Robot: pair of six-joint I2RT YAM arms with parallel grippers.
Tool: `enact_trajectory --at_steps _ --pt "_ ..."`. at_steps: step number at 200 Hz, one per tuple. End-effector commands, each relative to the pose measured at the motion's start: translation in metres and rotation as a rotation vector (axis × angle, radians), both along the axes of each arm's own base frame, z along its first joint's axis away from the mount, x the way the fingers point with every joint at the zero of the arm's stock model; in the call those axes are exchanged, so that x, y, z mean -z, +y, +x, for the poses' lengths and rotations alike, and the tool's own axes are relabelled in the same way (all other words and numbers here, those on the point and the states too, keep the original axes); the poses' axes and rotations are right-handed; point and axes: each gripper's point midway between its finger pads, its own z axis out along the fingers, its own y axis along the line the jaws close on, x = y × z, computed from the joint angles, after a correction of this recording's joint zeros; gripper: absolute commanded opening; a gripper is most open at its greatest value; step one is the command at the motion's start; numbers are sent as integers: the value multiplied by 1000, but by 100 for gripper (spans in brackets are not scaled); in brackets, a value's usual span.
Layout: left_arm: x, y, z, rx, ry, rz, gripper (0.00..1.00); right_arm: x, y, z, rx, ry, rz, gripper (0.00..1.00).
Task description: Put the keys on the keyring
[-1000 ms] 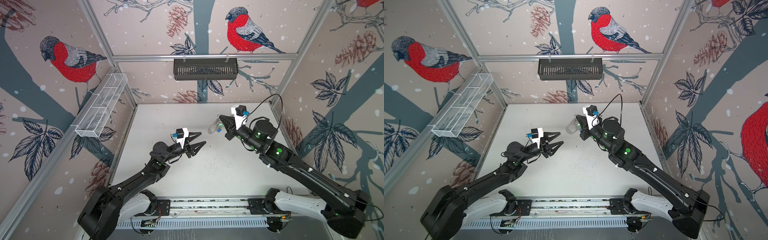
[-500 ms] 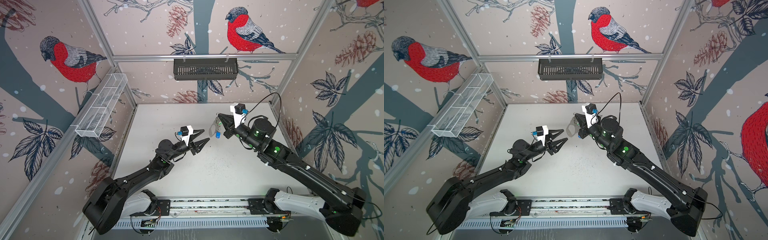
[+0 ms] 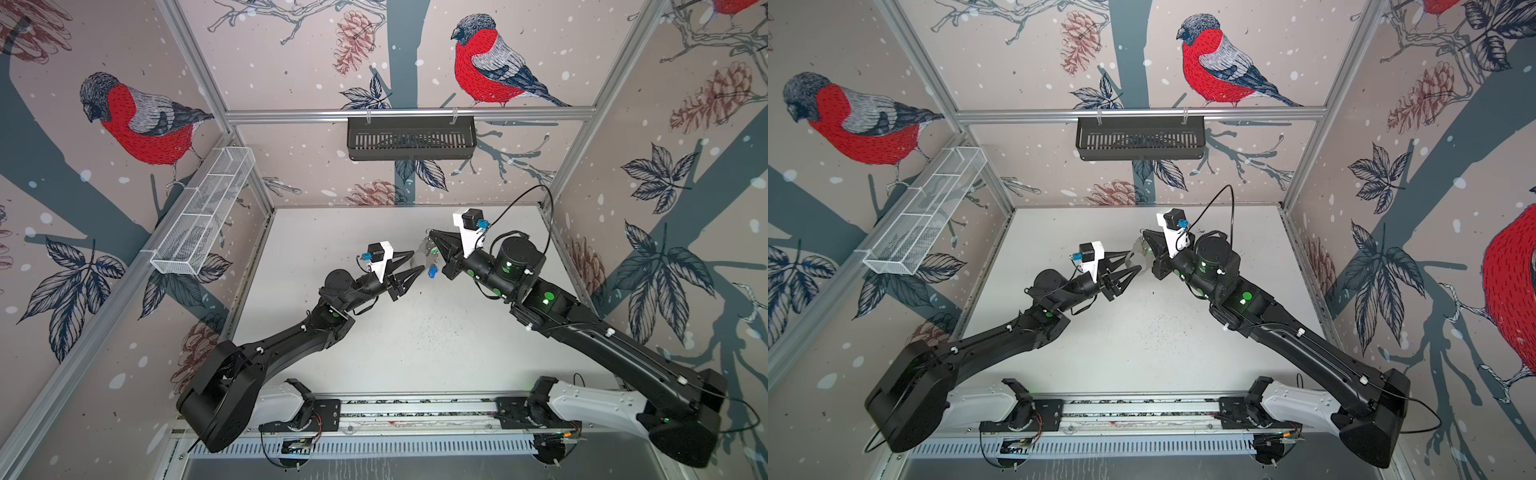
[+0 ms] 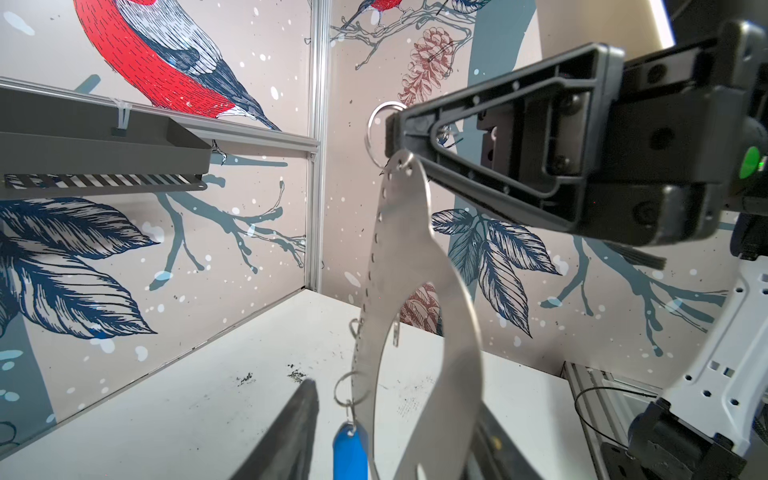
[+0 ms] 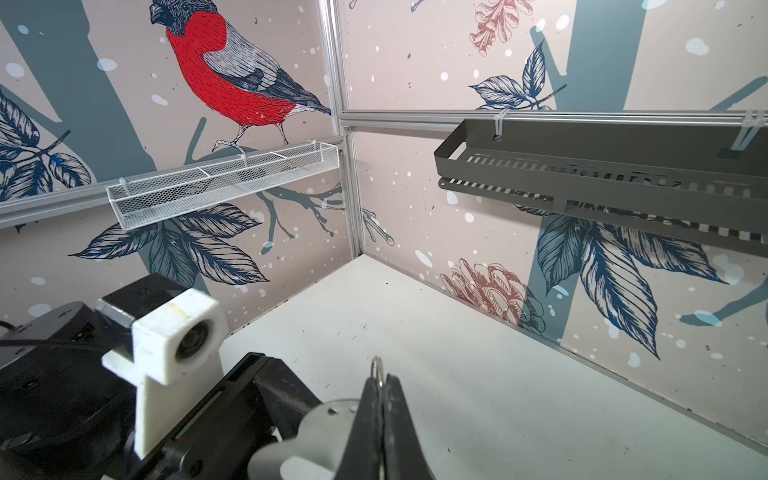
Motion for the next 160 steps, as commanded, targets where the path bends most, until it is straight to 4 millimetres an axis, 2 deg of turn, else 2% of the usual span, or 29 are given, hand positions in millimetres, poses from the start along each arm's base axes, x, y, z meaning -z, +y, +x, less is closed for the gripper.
enact_trajectory --at_steps 1,41,109,137,160 --pt "1 -1 4 -17 0 12 47 -20 1 -3 -11 -37 65 0" --pt "8 3 7 -51 11 42 32 -19 -2 -3 -1 -38 71 0" --pt "8 11 15 -140 8 121 2 -4 -13 2 26 -2 76 0" --pt "3 14 14 -153 6 163 0 3 -17 5 39 13 67 0" --pt "6 15 19 -177 30 268 0 10 -22 9 58 33 54 0"
